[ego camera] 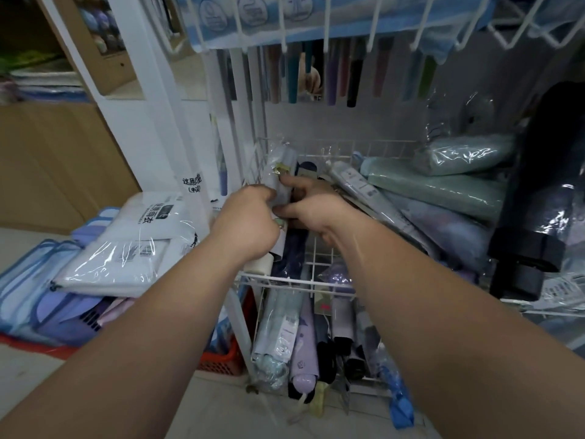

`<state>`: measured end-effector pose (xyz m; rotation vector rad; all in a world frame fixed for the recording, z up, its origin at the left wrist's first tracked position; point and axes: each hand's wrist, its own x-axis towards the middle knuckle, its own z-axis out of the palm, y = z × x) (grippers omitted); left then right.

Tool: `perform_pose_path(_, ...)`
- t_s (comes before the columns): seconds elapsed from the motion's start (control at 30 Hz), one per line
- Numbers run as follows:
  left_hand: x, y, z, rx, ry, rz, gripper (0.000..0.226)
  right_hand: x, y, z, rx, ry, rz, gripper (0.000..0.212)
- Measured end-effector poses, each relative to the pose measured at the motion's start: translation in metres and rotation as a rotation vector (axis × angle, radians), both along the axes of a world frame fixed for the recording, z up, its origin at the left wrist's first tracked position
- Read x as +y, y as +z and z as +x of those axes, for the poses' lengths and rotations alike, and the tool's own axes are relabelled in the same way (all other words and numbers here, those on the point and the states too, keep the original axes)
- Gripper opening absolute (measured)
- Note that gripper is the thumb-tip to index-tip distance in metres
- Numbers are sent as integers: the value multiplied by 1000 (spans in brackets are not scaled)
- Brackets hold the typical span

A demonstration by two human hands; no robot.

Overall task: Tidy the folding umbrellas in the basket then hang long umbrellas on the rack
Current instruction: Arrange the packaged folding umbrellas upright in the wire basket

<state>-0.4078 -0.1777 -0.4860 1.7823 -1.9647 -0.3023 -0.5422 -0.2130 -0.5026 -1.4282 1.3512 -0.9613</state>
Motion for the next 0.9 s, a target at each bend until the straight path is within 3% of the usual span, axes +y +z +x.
perform_pose_path(0.23,8,-2,-2,-81,-24,-53,33,-8,17,7,496,144,-157,70)
perform_pose_path(0.47,18,-3,-6,-97,0,-55,35,-9,12,3,755,170,-224,71)
perform_pose_path(0.63,21,5,-10,-79,29,-36,33,2,13,-11,687,163,-222,77)
perform_pose_path(0.9,27,13,-41,53,-56,-127,33,53,40,-71,615,-53,-381,58)
